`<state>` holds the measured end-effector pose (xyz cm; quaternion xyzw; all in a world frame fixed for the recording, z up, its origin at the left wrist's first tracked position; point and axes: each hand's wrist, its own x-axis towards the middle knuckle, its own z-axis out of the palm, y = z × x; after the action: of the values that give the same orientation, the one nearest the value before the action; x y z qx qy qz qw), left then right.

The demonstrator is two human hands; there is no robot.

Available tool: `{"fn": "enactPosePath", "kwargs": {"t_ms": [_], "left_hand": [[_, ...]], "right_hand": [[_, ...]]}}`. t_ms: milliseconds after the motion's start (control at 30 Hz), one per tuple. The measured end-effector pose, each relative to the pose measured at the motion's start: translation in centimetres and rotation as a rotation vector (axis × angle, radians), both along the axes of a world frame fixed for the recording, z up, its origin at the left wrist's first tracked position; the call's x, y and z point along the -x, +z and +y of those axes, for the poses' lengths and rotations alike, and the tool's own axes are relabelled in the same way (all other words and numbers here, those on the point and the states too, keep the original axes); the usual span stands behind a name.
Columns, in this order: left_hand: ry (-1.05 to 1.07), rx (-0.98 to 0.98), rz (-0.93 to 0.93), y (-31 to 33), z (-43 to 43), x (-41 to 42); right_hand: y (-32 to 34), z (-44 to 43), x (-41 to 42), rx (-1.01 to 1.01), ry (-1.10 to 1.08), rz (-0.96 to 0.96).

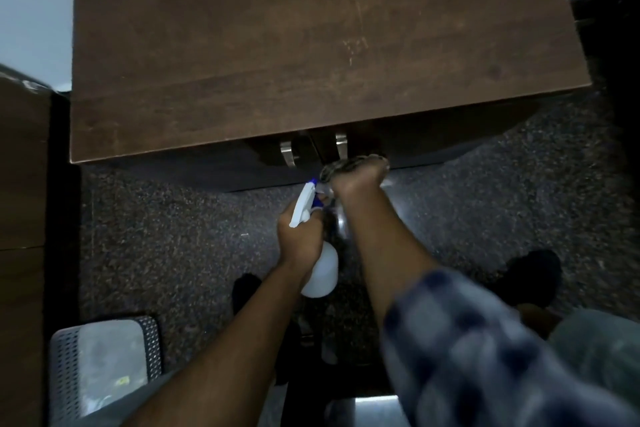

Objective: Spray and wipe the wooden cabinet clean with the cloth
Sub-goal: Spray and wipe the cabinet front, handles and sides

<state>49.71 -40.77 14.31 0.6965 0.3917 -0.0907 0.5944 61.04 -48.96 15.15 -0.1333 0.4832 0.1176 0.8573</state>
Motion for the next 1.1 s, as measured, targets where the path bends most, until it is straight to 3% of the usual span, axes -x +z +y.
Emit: {"fn": "enactPosePath", "kwargs": {"t_ms": [133,267,367,533,667,800,933,1100], "left_hand": [[-0.025,0.053,0.05,-0.4,0.1,-0.8],[-0.067,0.066,0.048,-1.1,-0.4,-1.1],[-0.133,0.043,0.026,-2.1,-0.3,-1.5],[-0.11,0.026,0.032,-2.1,0.0,-1.6],[-0.105,0.034,0.058,-3.2,0.6,-1.5],[-0.056,0.018,0.084,-3.4,1.2,-1.0],[-0.068,0.02,0.069,-3.5,1.9,-0.9],[-0.124,0.088,0.061,-2.8,1.6,-0.5]], "right_hand": [[-2.8,-3.1,0.3,0.192,0.139,0.069],[-4.7,-6.9,1.1,0.247,-0.056,-0.008],[-5.3,-6.7,0.0,0.175,-0.092,-0.05],[-5.3,-1.8,0.4,0.057,0.182,0.024],[-6.4,-1.2,1.0,0.041,-0.136,-0.055],[-6.9,1.4,0.6,-0.01,0.105,-0.008],[-7.8,-0.5,0.5,0.042,-0.04,0.0],[-7.7,-0.4,-1.3,0.098,-0.002,0.029]]}}
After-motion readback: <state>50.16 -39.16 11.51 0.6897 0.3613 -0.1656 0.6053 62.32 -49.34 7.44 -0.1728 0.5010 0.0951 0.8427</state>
